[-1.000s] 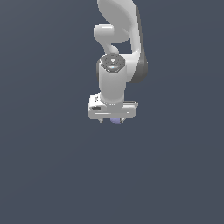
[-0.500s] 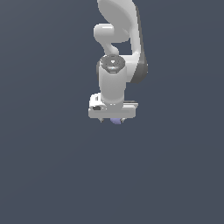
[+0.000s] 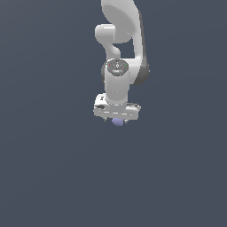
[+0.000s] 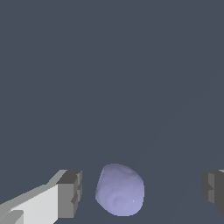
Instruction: Pick up the object and move it to a goal position.
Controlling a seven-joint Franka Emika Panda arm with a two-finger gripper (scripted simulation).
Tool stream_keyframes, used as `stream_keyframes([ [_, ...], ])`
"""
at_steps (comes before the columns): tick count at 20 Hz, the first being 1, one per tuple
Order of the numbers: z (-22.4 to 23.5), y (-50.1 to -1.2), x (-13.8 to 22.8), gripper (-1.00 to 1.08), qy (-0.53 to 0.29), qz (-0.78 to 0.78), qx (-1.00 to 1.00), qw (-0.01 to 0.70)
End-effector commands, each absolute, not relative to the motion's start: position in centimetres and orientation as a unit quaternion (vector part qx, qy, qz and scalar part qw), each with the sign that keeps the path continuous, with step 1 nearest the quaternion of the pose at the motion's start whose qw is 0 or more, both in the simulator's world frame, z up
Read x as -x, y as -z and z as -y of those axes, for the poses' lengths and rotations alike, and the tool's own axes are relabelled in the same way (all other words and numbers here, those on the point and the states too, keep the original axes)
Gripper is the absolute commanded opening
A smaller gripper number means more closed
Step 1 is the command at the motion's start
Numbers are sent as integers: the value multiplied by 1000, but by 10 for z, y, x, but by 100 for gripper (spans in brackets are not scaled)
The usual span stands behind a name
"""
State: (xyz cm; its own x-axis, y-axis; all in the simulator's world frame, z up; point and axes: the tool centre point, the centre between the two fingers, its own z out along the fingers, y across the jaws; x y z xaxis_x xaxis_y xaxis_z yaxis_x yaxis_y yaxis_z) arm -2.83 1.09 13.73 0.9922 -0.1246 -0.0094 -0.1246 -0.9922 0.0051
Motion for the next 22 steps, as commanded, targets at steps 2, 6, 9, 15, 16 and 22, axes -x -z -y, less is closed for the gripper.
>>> stream_keyframes([
  [2,-16,-125,43,100,4,102,-995,1],
  [6,-21,-112,62,100,3,150,-989,1],
  [9,-24,-104,74,100,2,179,-984,0],
  [15,-27,-94,90,100,1,219,-976,0],
  [16,-27,-93,92,100,0,223,-975,0],
  [22,-28,-90,97,100,0,235,-972,0],
])
